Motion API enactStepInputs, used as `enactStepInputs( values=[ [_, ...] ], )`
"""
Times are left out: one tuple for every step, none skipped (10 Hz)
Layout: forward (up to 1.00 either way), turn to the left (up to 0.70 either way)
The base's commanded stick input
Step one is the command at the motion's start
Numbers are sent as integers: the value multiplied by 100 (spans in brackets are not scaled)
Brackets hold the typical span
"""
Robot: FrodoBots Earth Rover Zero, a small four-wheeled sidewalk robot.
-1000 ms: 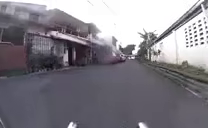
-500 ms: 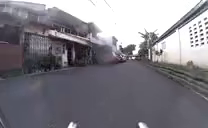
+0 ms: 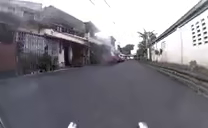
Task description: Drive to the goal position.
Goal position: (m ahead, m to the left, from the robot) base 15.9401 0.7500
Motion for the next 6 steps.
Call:
enactStepInputs(
  values=[
    [70,-31],
    [70,-3],
    [70,0],
    [70,0],
    [70,0],
    [70,0]
  ],
)
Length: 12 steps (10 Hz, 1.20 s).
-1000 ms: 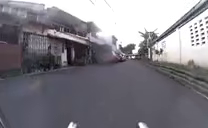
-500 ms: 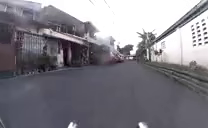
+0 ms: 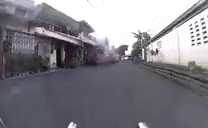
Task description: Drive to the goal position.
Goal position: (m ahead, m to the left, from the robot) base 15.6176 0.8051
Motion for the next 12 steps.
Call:
enactStepInputs(
  values=[
    [70,-6],
    [70,-20],
    [70,-34],
    [70,-24],
    [70,-10],
    [70,0],
    [70,0],
    [70,0],
    [70,0],
    [70,0],
    [70,0],
    [70,0]
  ],
)
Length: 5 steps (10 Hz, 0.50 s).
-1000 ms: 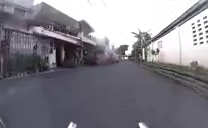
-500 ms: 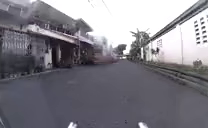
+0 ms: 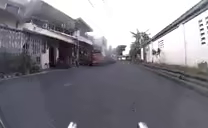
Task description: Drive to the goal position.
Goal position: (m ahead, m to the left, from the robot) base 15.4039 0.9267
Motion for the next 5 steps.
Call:
enactStepInputs(
  values=[
    [70,0],
    [70,0],
    [70,0],
    [70,0],
    [70,0]
  ],
)
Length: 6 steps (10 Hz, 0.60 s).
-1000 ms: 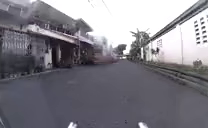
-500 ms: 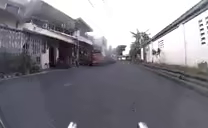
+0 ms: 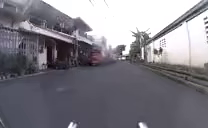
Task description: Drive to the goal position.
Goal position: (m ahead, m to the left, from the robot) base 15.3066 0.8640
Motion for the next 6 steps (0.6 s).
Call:
enactStepInputs(
  values=[
    [70,0],
    [70,0],
    [70,0],
    [70,0],
    [70,0],
    [70,0]
  ],
)
